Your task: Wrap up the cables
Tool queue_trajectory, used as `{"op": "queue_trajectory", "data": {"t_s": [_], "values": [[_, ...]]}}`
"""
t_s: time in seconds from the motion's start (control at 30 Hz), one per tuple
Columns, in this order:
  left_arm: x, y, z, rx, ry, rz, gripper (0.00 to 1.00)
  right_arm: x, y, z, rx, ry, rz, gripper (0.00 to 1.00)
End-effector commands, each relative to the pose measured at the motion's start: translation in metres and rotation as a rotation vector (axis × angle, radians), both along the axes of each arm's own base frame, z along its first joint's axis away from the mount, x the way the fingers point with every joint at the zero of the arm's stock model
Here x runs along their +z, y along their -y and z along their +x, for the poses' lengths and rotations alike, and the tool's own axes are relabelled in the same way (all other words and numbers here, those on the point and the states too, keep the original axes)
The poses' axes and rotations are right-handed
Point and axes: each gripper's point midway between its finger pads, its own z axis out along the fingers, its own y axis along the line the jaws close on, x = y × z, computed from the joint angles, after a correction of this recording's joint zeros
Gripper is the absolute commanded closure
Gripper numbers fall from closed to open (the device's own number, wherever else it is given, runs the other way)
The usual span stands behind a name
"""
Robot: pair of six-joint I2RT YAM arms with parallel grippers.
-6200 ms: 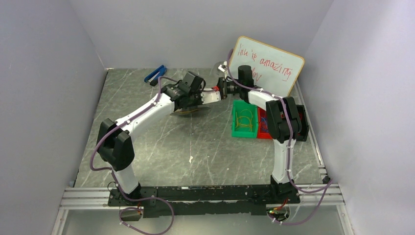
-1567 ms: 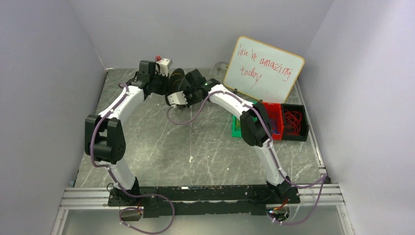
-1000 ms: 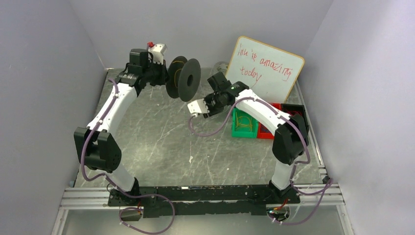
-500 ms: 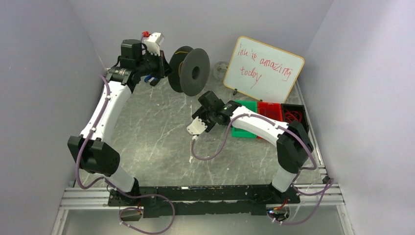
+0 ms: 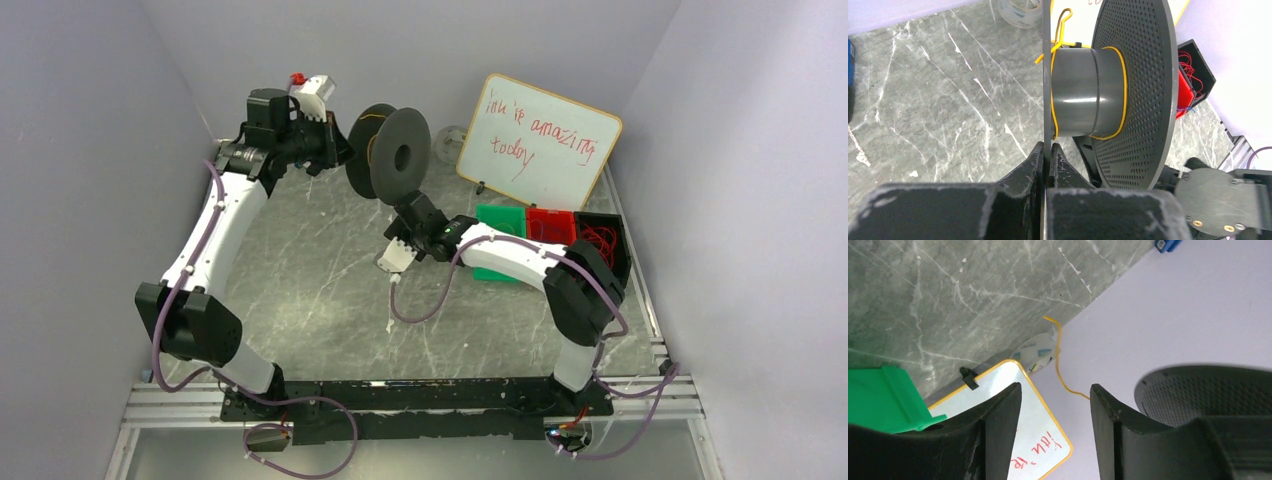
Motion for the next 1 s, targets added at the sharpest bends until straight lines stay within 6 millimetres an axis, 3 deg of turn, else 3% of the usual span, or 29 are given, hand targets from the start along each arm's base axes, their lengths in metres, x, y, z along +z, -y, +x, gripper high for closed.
{"op": "queue_trajectory", "data": {"t_s": [0.0, 0.27, 0.4, 0.47, 0.5, 0.53, 0.57, 0.7, 0.8, 0.97], "values": [[0.060, 0.012, -0.023, -0.072, 0.136, -0.106, 0.97, 0.007, -0.009, 0.017, 0.011, 0.104, -0.038, 0.43], [0.071, 0.012, -0.033, -0.084, 0.150, -0.121, 0.97, -0.006, -0.016, 0.036, -0.012, 0.145, -0.054, 0.43], [0.069, 0.012, -0.035, -0.087, 0.144, -0.125, 0.97, -0.003, -0.020, 0.046, -0.027, 0.205, -0.055, 0.45], [0.068, 0.012, -0.036, -0.084, 0.146, -0.119, 0.98, -0.002, -0.017, 0.048, -0.031, 0.222, -0.077, 0.58], [0.067, 0.011, -0.035, -0.079, 0.146, -0.114, 0.97, -0.002, -0.016, 0.047, -0.034, 0.216, -0.082, 0.74], [0.066, 0.010, -0.034, -0.078, 0.146, -0.111, 0.97, -0.002, -0.015, 0.045, -0.039, 0.204, -0.078, 0.97], [0.065, 0.010, -0.033, -0.075, 0.145, -0.108, 0.98, -0.003, -0.015, 0.042, -0.041, 0.185, -0.072, 1.00], [0.053, 0.002, -0.022, -0.008, 0.135, -0.074, 0.97, -0.004, -0.018, 0.021, -0.033, 0.040, -0.011, 1.00], [0.038, -0.013, -0.009, 0.095, 0.115, -0.021, 0.97, -0.003, -0.030, -0.013, -0.016, -0.208, 0.107, 1.00], [0.003, -0.028, 0.005, 0.208, 0.053, 0.028, 0.97, 0.017, -0.055, -0.055, -0.025, -0.530, 0.318, 1.00]]}}
